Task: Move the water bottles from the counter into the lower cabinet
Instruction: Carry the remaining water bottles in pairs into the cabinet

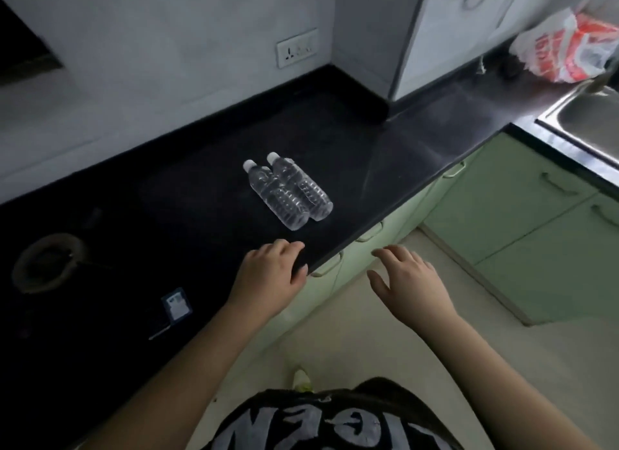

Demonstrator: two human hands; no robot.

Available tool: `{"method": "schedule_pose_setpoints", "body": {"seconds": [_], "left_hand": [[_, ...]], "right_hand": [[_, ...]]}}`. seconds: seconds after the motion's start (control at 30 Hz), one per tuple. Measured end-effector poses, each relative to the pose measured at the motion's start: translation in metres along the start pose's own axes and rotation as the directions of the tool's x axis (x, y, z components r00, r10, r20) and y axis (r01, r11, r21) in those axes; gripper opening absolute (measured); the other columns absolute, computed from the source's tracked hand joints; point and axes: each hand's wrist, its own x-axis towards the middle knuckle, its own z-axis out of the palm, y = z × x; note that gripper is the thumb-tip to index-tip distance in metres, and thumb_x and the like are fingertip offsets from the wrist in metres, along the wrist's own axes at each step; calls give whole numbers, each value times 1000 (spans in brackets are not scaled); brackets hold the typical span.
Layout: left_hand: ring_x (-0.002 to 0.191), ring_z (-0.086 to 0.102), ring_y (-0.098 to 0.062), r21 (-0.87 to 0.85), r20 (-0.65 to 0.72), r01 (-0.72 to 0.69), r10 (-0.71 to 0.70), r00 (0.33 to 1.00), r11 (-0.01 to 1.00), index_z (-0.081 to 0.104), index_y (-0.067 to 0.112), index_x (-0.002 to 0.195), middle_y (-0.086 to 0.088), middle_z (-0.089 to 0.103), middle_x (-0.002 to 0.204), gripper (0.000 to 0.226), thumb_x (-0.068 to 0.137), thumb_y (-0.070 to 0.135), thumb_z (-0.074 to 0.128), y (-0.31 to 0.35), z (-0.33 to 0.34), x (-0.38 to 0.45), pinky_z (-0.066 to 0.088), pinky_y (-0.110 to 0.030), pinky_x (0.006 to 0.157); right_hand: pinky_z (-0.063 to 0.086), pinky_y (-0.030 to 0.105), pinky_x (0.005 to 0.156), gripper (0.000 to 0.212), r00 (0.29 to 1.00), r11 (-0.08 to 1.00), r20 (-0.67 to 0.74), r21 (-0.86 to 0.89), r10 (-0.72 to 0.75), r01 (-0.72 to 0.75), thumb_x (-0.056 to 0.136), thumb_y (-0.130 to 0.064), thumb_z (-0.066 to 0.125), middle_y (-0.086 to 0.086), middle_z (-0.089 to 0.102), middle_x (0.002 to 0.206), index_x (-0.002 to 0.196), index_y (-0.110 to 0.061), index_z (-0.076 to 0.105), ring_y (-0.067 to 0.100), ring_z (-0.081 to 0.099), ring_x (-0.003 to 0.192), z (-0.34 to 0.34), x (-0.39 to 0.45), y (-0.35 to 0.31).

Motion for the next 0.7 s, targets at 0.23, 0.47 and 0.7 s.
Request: {"method": "schedule_pose_setpoints", "body": {"seconds": [0.23,0.47,0.7], "left_hand": [[109,59,-18,-28,-26,178,-179,984,984,49,22,138,3,58,124,47,96,41,48,-29,11,59,48,-36,89],[104,59,-20,-50,-88,402,-405,910,914,46,19,138,-1,55,124,50,93,39,51,-34,38,128,51,-35,81],[123,50,-27,-67,-69,630,-633,771,774,34,14,146,-10,40,146,65,92,44,52,-34,63,180,50,-40,89]], "right_hand": [[47,38,90,42,979,981,65,14,-196,195,96,-42,49,1,58,126,131,-21,54,25,59,111,8,117,-9],[47,39,91,43,915,924,132,54,-382,378,94,-38,51,3,55,127,133,-20,49,26,58,112,26,225,-20],[40,42,106,72,855,904,293,116,-428,413,93,-50,48,9,35,151,151,-15,22,27,42,134,51,275,-21]]}}
